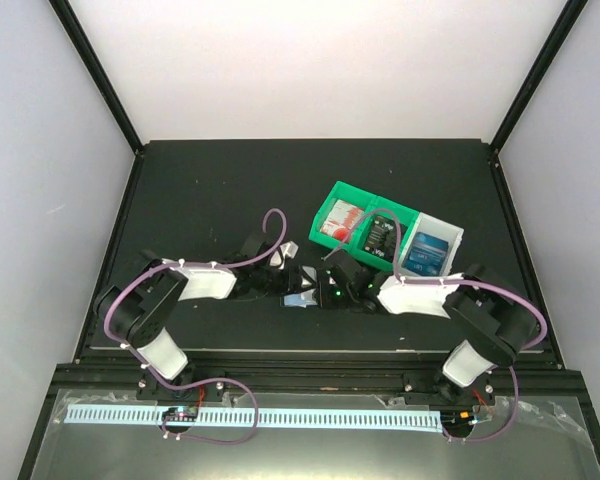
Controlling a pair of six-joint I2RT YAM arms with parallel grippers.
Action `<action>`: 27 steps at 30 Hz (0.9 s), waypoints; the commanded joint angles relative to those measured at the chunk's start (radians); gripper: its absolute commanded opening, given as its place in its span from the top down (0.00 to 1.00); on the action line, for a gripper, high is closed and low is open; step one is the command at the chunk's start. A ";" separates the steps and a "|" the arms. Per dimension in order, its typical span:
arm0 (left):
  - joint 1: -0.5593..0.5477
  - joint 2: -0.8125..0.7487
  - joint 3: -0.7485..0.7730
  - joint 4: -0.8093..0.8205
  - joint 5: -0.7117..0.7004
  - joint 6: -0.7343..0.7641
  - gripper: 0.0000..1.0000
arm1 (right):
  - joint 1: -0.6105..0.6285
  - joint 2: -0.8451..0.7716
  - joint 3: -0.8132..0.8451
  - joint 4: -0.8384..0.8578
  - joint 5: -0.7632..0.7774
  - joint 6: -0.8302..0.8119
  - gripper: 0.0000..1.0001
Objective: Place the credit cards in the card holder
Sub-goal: Open the card holder at the center of the board.
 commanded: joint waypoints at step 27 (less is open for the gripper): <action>-0.058 0.141 0.117 0.130 0.133 -0.038 0.51 | -0.004 -0.411 -0.082 -0.129 0.218 -0.009 0.79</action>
